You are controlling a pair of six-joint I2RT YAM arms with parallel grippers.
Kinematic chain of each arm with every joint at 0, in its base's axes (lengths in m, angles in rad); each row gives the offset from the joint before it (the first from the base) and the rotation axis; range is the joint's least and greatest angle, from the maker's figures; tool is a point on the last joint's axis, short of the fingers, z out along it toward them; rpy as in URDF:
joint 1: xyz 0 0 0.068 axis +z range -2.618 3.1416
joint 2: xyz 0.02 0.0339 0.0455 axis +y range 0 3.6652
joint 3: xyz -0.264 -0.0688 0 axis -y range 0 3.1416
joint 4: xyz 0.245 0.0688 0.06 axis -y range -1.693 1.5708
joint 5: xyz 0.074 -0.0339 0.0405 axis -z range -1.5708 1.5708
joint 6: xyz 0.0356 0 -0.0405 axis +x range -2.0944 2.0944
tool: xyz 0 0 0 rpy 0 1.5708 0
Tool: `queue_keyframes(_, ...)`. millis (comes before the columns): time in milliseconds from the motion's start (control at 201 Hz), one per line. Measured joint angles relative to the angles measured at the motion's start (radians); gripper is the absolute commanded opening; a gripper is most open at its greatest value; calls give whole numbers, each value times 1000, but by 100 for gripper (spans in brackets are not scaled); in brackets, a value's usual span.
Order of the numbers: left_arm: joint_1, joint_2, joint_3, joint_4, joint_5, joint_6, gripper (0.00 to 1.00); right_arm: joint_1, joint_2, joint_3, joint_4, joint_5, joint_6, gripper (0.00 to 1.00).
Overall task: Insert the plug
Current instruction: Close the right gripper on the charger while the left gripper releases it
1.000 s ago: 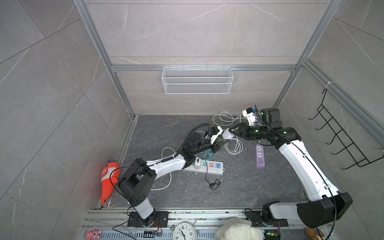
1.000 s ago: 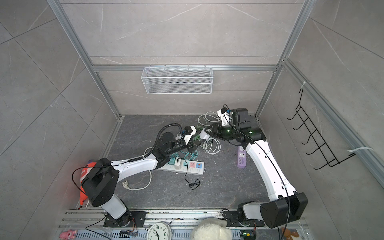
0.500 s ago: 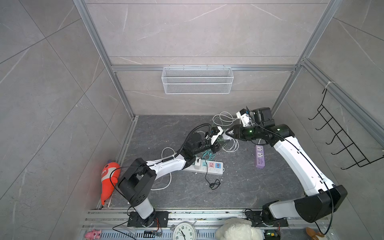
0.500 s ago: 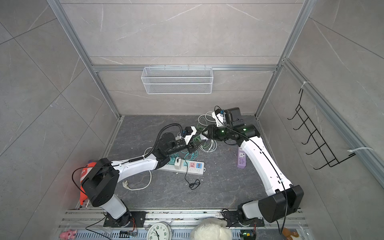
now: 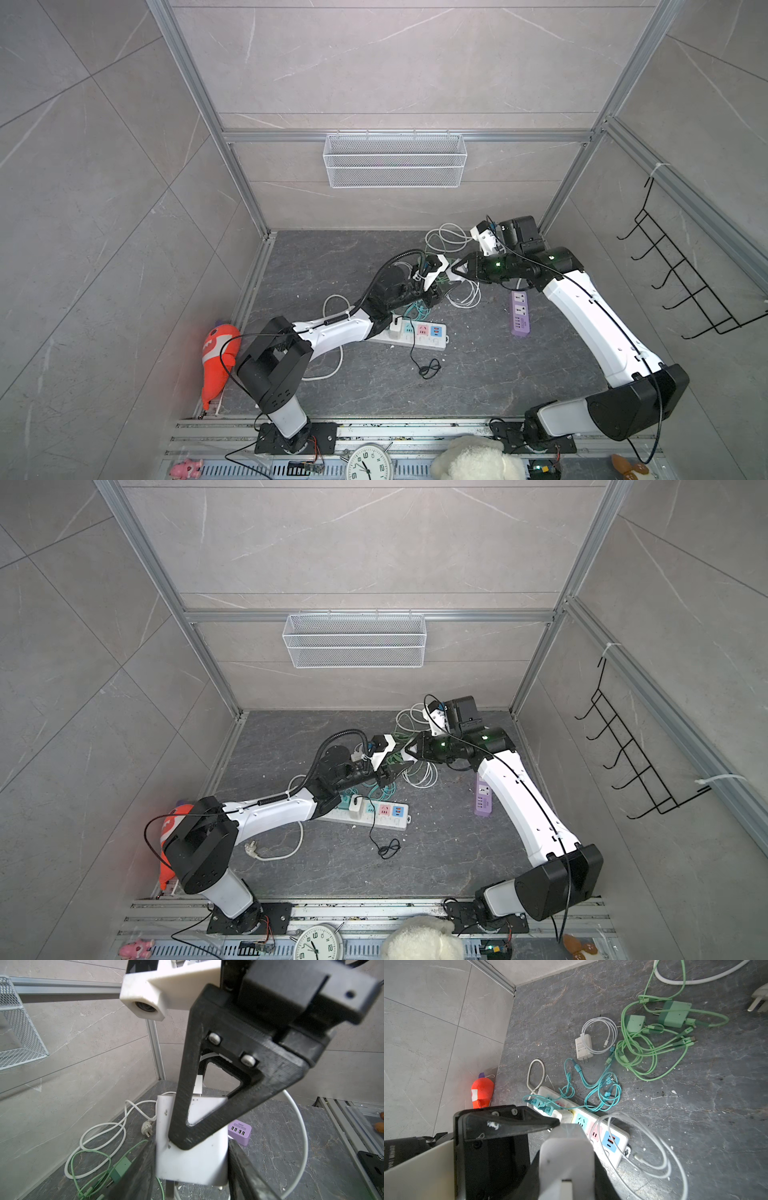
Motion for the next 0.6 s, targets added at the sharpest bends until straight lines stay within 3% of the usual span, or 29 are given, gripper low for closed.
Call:
queue_keyframes(209, -3, -37, 0, -42, -53, 41, 72, 2, 0, 0, -9, 9, -6, 3)
queue_keyframes(363, -3, -140, -15, -119, -109, 95, 76, -11, 0, 6, -22, 9, -6, 2)
queue_keyframes(602, 1, -351, -53, -287, -373, 182, 79, -36, 6, 18, -63, -39, -48, 2)
